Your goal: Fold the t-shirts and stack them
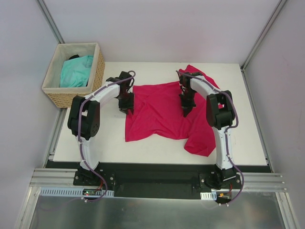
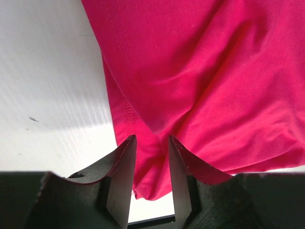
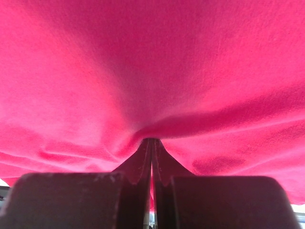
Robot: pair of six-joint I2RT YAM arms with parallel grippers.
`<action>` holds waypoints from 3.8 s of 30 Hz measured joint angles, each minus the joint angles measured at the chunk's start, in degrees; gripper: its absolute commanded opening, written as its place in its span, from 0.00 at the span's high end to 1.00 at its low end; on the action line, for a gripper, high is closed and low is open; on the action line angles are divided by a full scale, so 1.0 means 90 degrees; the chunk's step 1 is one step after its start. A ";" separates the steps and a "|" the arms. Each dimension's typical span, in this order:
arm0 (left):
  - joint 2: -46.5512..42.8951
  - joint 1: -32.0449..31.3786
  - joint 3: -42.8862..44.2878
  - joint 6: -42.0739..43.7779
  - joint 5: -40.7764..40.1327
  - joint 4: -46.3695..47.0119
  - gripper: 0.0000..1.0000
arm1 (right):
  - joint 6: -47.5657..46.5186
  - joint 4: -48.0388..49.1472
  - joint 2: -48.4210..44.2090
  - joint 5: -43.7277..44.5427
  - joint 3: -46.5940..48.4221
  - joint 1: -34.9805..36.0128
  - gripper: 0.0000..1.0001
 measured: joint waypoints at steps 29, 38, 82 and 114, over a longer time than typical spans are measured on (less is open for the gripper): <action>0.0605 0.0000 0.0172 -0.0058 0.0126 0.0182 1.00 | -0.0005 -0.0211 0.0153 -0.0036 0.0216 -0.0002 0.99; 0.0731 0.0002 0.1292 -0.0189 -0.0811 -0.0772 1.00 | -0.0007 -0.0374 0.0272 -0.0046 0.0396 -0.0002 0.99; -0.1073 0.0066 -0.1545 -0.0321 -0.0338 -0.0697 1.00 | 0.0216 0.0877 -0.3497 0.0187 -0.3157 -0.0068 0.57; -0.2552 -0.0340 -0.2829 -0.0158 0.0223 0.0206 1.00 | 0.0503 0.2594 -0.4539 0.0253 -0.5187 -0.0175 0.46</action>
